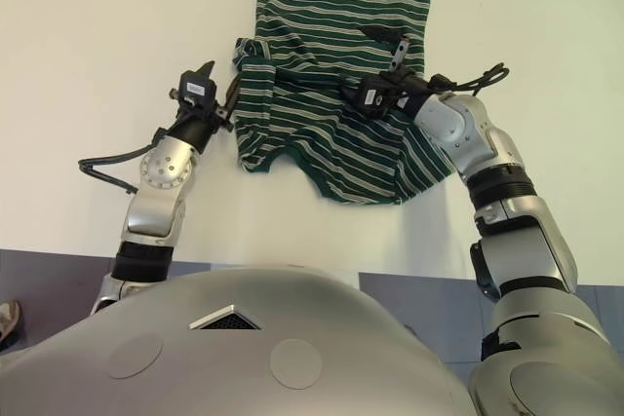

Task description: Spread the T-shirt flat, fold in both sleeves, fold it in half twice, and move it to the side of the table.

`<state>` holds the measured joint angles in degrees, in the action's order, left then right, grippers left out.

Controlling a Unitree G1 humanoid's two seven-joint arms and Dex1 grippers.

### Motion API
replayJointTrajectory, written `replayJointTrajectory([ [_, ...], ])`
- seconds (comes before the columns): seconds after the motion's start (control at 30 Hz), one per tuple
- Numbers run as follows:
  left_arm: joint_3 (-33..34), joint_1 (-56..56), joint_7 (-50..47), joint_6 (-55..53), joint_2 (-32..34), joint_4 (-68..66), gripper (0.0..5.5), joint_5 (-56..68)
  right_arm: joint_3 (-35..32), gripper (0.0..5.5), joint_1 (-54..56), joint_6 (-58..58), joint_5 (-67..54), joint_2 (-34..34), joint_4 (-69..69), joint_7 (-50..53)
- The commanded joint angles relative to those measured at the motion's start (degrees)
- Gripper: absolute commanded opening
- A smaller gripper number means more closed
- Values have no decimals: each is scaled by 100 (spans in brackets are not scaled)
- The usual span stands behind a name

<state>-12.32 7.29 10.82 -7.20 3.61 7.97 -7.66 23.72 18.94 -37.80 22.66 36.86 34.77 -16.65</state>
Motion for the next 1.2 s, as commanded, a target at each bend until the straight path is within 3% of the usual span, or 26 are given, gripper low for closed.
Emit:
replayJointTrajectory([
  [0.03,-280,86,125,-35,45,266,239,-37,447,539,-535,483,562,-79,571,-317],
  [0.2,-760,106,176,-5,68,281,239,-191,451,539,-495,490,568,-93,565,-328],
  [0.63,-832,-231,-72,144,71,-960,239,-443,464,539,-491,481,567,-108,539,-348],
  [1.03,-726,-214,-74,304,39,-988,13,-376,475,540,-529,493,573,-113,519,-349],
  [1.2,-702,-197,-79,309,27,-966,2,-334,481,540,-551,502,581,-115,520,-340],
])
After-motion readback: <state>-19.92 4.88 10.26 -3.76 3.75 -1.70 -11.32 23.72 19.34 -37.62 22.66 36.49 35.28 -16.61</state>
